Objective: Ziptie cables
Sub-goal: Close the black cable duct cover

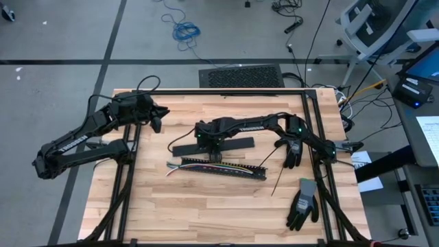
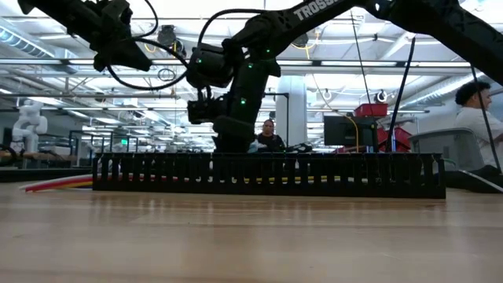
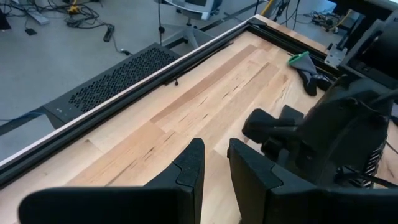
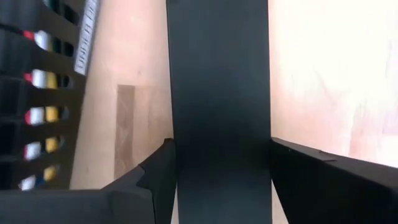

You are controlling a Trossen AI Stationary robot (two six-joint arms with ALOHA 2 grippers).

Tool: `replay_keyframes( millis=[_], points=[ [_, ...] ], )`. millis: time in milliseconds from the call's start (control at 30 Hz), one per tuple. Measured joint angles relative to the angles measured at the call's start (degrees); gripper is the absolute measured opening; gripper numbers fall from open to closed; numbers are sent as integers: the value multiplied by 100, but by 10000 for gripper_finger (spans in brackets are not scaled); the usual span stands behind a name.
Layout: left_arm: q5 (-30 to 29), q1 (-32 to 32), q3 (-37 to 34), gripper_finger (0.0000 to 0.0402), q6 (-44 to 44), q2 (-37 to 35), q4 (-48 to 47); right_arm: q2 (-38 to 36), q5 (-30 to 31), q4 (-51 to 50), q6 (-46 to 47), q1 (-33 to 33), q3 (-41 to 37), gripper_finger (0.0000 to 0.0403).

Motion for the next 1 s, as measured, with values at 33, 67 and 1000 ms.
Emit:
replay_keyframes(
  millis=[33, 67, 1000],
  points=[
    [-2, 0, 0, 71, 7, 1, -3, -2, 12, -8, 40, 0, -6, 180],
    [-2, 0, 0, 71, 8, 2, -4, -14, 17, -21, 86, 0, -7, 180],
    [-315, 0, 0, 71, 441, -9, -100, -1441, -25, -1869, 1125, -540, 0, 6]
  ],
)
